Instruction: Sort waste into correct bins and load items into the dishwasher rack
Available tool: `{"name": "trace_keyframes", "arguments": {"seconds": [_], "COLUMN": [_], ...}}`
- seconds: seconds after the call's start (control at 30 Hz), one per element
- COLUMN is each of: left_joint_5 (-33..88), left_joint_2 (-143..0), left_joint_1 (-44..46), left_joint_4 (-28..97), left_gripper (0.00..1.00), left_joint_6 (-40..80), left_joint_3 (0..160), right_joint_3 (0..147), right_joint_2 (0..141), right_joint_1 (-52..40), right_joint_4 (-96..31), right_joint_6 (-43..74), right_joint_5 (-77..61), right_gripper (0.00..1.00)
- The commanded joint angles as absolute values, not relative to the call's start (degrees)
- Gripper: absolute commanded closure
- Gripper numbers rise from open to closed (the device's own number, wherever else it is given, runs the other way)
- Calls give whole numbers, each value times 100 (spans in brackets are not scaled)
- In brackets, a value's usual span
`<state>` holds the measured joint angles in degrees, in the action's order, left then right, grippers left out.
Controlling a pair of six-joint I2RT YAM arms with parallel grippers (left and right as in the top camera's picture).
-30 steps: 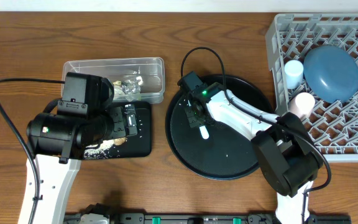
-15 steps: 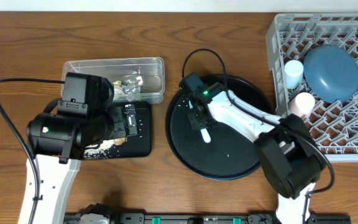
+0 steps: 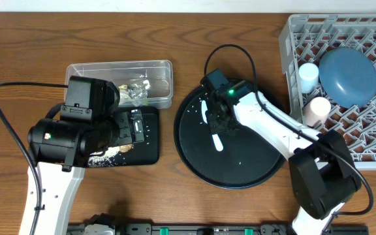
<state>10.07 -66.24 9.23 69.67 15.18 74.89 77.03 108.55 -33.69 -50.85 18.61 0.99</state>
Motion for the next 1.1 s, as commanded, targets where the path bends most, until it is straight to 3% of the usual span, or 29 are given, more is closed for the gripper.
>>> {"name": "trace_keyframes", "arguments": {"seconds": [0.0, 0.17, 0.4, 0.57, 0.7, 1.07], "left_joint_5": [937, 937, 937, 937, 937, 937], "left_joint_2": [-6624, -6624, -6624, -6624, -6624, -6624], "left_joint_1": [934, 934, 934, 934, 934, 934], "left_joint_4": [6984, 6984, 6984, 6984, 6984, 6984], "left_gripper": [2, 2, 2, 2, 2, 2], "left_joint_6": [1505, 1505, 1505, 1505, 1505, 1505], "left_joint_3": [7518, 7518, 7518, 7518, 7518, 7518], "right_joint_3": [7671, 7662, 7660, 7660, 7660, 7673], "right_joint_2": [10812, 11002, 11502, 11911, 12143, 12136], "right_joint_1": [-3395, -3568, -3719, -3754, -3754, -3747], "right_joint_4": [-5002, -4644, -4539, -4521, -4521, -4707], "right_joint_6": [1793, 1793, 1793, 1793, 1793, 1787], "right_joint_5": [64, 67, 64, 64, 62, -1], "right_gripper": [96, 81, 76, 82, 98, 99]}}
